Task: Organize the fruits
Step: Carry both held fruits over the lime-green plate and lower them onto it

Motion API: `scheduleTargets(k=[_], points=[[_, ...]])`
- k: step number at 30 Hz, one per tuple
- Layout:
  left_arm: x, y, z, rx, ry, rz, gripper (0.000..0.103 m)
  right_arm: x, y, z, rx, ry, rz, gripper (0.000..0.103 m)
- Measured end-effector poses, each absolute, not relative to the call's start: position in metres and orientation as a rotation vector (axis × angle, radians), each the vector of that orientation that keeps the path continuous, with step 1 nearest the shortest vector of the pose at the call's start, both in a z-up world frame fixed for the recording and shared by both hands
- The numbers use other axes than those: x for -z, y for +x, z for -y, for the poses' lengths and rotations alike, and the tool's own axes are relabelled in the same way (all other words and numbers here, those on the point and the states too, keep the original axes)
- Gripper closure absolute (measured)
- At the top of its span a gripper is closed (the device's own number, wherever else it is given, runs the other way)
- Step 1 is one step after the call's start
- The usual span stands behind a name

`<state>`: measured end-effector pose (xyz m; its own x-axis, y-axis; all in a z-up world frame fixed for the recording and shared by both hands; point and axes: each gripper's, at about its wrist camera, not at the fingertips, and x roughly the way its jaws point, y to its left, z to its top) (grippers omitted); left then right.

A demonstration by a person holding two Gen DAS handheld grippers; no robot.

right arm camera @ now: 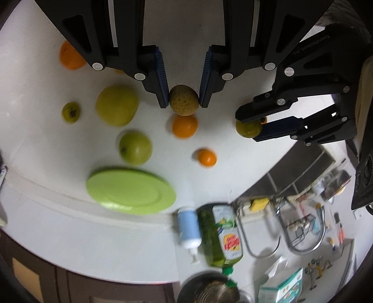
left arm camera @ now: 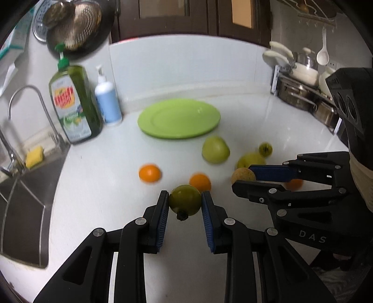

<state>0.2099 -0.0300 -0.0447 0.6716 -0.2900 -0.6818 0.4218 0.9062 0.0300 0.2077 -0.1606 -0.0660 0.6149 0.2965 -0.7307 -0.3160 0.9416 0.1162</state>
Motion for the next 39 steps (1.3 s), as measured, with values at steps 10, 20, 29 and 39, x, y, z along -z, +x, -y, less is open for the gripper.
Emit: scheduleTargets(k=[10, 20, 29, 39], points=[[0.009, 0.251, 0.041, 0.408, 0.214, -0.642, 0.075, 0.027, 0.241, 0.183, -0.270, 0.004, -0.749, 0.075], [-0.003, 0.318, 0.057, 0.419, 0.200, -0.652, 0.075, 0.008, 0.299, 0.199, -0.243, -0.021, -0.734, 0.075], [0.009, 0.382, 0.074, 0.431, 0.223, -0.715, 0.075, 0.016, 0.364, 0.209, -0.256, -0.060, -0.814, 0.075], [0.044, 0.439, 0.088, 0.457, 0.243, -0.855, 0.075, 0.052, 0.428, 0.217, -0.277, -0.085, -0.955, 0.075]])
